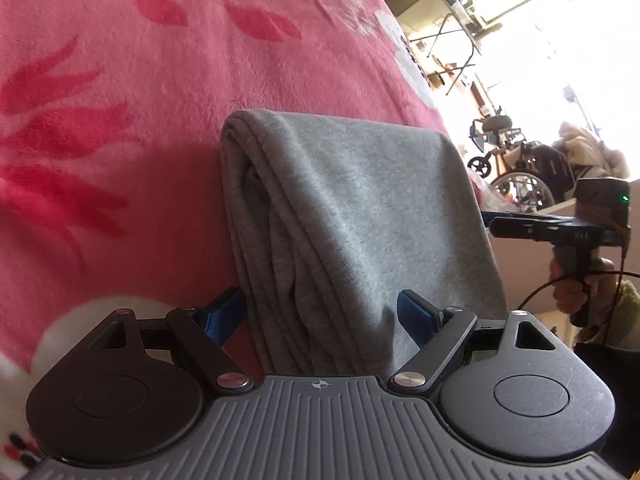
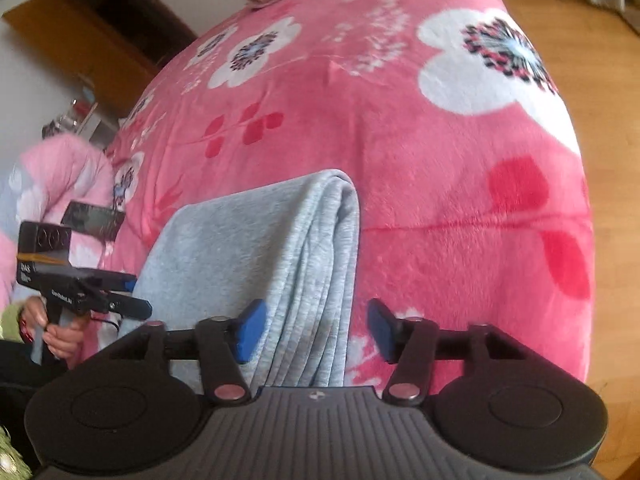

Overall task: Fold clothes
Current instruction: 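Close the left gripper on the sweatpants while the right gripper closes beside it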

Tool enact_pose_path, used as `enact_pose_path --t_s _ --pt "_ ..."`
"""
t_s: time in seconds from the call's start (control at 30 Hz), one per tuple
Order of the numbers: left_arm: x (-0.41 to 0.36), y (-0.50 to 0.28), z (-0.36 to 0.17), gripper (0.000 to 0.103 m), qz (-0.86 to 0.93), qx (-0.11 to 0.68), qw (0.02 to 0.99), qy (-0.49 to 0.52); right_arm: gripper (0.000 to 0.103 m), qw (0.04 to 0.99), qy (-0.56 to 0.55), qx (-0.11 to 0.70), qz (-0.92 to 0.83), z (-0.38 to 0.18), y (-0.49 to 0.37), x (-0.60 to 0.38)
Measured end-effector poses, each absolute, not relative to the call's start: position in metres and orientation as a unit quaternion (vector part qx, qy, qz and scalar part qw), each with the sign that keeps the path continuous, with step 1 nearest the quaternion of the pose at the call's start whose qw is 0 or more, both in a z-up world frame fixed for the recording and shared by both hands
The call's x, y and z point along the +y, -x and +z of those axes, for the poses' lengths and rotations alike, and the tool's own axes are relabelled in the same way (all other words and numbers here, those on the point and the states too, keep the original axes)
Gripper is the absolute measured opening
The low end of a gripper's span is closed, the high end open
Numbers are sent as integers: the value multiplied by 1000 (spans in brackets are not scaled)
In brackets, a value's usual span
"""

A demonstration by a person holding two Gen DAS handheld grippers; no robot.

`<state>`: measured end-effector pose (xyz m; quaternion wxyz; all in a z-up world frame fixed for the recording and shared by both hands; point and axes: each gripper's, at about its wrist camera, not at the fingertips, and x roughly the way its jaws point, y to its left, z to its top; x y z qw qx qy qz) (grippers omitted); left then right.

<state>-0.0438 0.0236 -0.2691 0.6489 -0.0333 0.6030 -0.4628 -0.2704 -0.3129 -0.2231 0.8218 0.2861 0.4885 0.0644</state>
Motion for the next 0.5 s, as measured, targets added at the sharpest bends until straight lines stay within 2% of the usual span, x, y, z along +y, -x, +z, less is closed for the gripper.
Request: enact_pose_path --t_s 0.03,0.07,0.5 --pt "22 43 -271 84 -463 605 647 34 84 816 -300 491 62 -227 270 -316" --pt "20 42 -272 84 -464 606 645 34 85 809 -314 494 57 -231 268 -320" --pt "16 41 -277 83 -468 610 636 62 86 766 -433 470 68 -267 251 -342"
